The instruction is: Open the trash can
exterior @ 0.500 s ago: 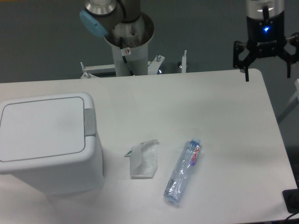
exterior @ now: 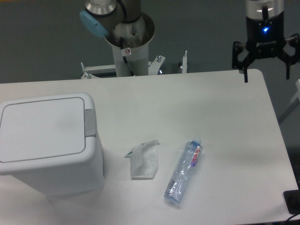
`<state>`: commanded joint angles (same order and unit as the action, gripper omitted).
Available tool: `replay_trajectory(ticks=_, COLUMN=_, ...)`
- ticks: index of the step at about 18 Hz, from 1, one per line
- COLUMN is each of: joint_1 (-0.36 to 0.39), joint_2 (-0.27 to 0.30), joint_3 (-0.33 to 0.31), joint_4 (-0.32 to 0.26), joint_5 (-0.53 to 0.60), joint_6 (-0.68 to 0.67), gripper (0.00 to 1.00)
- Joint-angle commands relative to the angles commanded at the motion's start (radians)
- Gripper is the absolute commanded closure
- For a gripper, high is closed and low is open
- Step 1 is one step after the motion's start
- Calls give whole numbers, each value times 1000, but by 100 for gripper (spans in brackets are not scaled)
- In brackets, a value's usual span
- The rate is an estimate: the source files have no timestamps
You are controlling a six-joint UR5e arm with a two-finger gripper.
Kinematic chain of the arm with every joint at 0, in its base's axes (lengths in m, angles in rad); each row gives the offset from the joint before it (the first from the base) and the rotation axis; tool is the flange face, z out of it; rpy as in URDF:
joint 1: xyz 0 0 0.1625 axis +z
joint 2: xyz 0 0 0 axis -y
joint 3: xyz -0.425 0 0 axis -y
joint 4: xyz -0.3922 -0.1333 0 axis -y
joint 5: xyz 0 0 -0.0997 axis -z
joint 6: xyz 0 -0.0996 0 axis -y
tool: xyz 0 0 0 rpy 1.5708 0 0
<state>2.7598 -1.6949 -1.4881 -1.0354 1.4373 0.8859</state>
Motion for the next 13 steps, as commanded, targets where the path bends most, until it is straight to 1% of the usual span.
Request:
replay_trajectory(ticks=2, joint_1=-43, joint_2=-11, joint_3=12, joint_4=3, joint_5=0, joint_6=-95, gripper=0)
replay_trajectory(ticks=3, joint_1=-61, joint_2=-17, joint_3=15, joint_4=15, joint_5=0, joint_6=-134, gripper=0)
replay_trajectory(ticks=6, joint_1=-126, joint_2=-32, joint_3=20, joint_4=77, joint_5=3, joint_6=-270, gripper=0)
replay_trajectory(ticks=7, joint_1=-155, joint_2=-35, joint_3=22, joint_4=83, joint_5=3, joint_6=-329, gripper=0)
replay_trajectory(ticks=10, joint_1=-236, joint_2=-34, joint_3=25, joint_4=81, joint_5=-3, joint_6=-563, gripper=0)
replay_trajectory(ticks=11, joint_1=-282, joint_2=-37, joint_3=26, joint_4=81, joint_5=-9, joint_6=-661, gripper=0)
replay_trajectory(ticks=13, joint_1=-336, joint_2=-43, joint_3=29, joint_4=80, joint_5=-43, joint_6=-769, gripper=0)
